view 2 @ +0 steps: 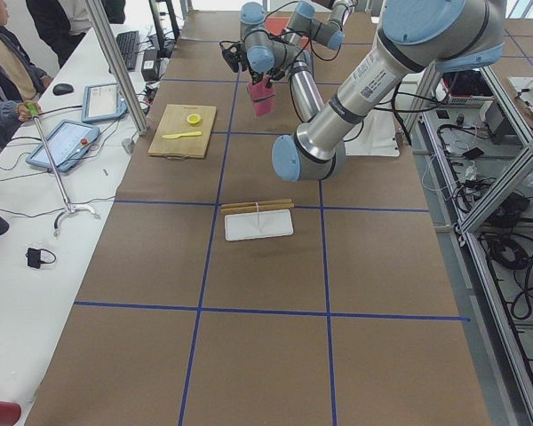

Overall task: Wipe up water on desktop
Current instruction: 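Grasp the hanging pink cloth with the right gripper while the left gripper holds it, then open and withdraw the left gripper while the right gripper lowers the cloth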

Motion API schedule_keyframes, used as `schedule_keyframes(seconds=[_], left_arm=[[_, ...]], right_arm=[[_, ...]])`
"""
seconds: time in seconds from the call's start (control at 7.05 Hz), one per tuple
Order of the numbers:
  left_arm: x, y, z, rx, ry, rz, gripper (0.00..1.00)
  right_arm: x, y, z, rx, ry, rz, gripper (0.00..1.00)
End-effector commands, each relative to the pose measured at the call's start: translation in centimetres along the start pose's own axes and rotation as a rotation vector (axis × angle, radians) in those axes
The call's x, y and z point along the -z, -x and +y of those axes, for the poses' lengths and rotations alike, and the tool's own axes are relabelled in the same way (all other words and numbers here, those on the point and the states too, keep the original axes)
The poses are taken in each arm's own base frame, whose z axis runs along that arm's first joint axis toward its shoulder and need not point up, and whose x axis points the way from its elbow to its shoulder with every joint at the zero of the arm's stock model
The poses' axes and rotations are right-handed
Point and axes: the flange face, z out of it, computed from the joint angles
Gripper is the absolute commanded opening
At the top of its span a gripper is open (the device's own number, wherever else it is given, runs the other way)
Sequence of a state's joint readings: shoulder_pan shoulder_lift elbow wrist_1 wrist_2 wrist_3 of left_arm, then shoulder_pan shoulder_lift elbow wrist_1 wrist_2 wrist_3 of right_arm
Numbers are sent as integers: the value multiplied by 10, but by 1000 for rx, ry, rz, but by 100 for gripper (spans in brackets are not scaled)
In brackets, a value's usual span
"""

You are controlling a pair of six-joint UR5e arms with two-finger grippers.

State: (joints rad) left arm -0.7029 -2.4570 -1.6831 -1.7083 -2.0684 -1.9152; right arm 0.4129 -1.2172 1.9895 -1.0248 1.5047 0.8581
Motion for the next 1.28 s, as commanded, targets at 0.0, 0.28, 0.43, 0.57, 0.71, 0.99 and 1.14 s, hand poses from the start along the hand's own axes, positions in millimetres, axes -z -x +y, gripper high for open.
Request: schedule_keyframes(seconds=[0.0, 0.28, 0.43, 0.57, 0.71, 0.99, 1.14], left_arm=[[46, 62, -58, -71, -62, 17, 97], [72, 84, -99, -64, -39, -7, 97], [83, 96, -104, -59, -44, -1, 97], [89, 103, -106, -58, -48, 3, 97], [87, 110, -109, -51, -50, -7, 97], [85, 119, -115, -38, -56, -19, 97], [87, 120, -114, -41, -55, -16, 97]], right_arm=[[-30, 37, 41, -335, 165, -12, 0], [-37, 8, 84, -361, 314, 93, 0], [-20, -60, 77, -405, 394, 137, 0], [16, -140, 84, -358, 469, 163, 0], [46, -207, 103, -242, 517, 204, 0], [67, -250, 111, -217, 564, 221, 0], [55, -237, 104, -216, 556, 209, 0]])
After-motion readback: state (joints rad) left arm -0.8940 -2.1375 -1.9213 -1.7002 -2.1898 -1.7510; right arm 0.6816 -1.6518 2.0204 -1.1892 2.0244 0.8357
